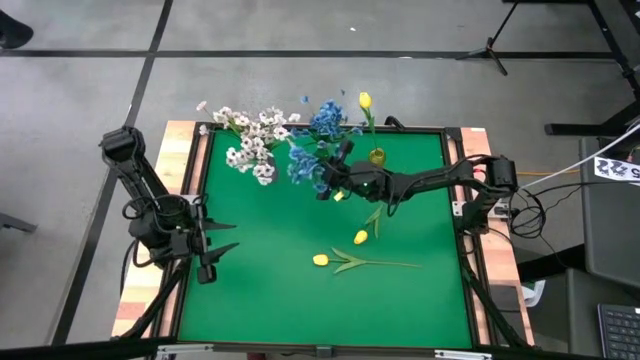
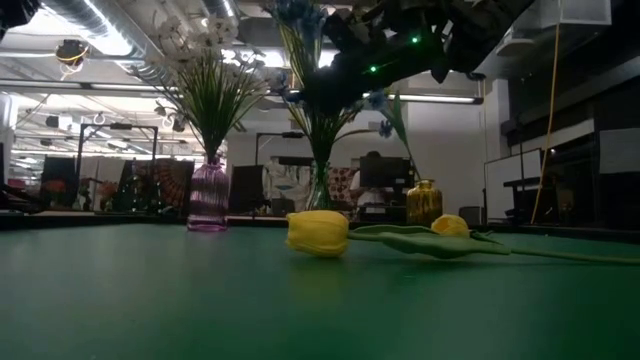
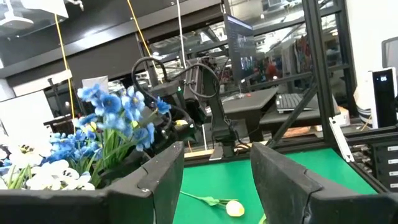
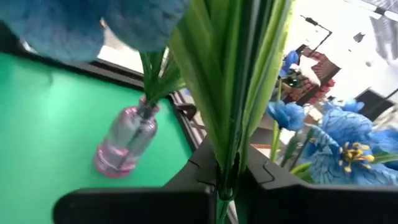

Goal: Sort flowers into vase by color
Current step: Put the blue flower into the green vase

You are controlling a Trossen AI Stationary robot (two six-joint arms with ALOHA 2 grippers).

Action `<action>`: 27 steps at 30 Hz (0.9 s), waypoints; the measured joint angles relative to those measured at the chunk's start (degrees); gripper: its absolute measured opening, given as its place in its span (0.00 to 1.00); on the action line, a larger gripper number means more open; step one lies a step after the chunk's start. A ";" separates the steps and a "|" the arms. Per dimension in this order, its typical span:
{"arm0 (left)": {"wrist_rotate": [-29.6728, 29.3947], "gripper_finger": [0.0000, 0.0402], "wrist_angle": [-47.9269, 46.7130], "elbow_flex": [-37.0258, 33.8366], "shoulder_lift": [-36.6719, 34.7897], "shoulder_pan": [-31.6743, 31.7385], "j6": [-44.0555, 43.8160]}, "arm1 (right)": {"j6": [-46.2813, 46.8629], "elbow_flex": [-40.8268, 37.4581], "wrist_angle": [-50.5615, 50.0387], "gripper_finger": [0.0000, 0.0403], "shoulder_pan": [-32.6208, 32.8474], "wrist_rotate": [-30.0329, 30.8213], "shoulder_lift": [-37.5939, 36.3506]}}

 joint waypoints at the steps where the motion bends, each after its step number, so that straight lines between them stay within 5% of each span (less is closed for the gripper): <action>1: -0.02 0.45 0.02 0.00 0.00 0.00 0.02 | -0.85 0.00 0.15 0.04 -0.02 0.14 0.02; 27: -2.04 0.45 -2.98 -0.02 0.02 0.04 -1.43 | -3.78 0.00 5.68 0.04 -3.16 0.37 0.07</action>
